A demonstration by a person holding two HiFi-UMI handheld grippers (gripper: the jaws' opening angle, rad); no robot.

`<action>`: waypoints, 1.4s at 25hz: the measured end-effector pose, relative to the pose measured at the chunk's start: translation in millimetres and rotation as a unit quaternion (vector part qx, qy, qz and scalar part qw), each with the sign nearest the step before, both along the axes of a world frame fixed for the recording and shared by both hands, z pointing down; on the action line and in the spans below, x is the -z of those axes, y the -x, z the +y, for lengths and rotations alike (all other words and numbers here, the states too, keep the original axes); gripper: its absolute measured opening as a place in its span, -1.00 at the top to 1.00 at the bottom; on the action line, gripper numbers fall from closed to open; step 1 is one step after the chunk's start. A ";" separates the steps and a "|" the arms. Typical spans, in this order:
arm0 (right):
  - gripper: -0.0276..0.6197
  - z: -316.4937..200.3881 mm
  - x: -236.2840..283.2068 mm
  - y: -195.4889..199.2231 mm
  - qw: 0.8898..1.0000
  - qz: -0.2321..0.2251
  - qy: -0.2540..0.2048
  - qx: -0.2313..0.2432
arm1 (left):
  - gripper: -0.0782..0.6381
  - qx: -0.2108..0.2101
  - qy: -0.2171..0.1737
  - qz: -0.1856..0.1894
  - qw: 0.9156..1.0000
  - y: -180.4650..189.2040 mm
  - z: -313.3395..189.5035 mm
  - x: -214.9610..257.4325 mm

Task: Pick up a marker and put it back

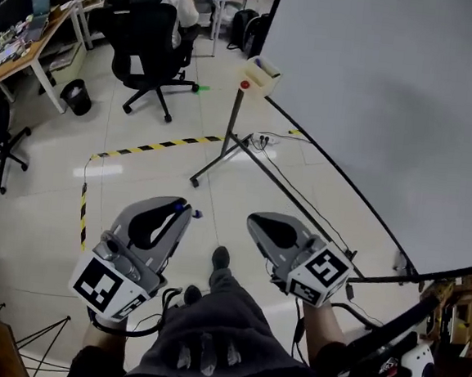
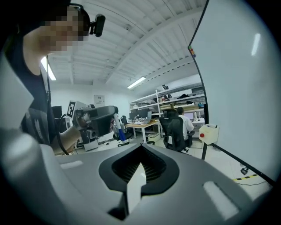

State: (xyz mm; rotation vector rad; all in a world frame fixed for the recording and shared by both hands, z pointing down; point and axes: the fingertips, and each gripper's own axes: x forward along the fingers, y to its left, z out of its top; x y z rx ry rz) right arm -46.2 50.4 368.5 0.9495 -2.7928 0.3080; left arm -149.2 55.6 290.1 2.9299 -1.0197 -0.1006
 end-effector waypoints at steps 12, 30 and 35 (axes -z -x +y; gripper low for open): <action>0.91 105.2 14.1 -61.2 0.999 -0.019 -0.018 -0.032 | 0.68 -0.019 -0.021 -0.005 1.000 -56.9 94.1 17.9; 0.91 264.0 26.6 -187.7 0.998 -0.055 -0.021 0.006 | 0.68 0.009 -0.010 -0.027 1.000 -182.9 280.1 21.7; 0.91 281.9 25.3 -184.1 0.997 -0.071 -0.013 0.000 | 0.68 0.005 0.005 -0.034 0.999 -179.8 303.2 15.5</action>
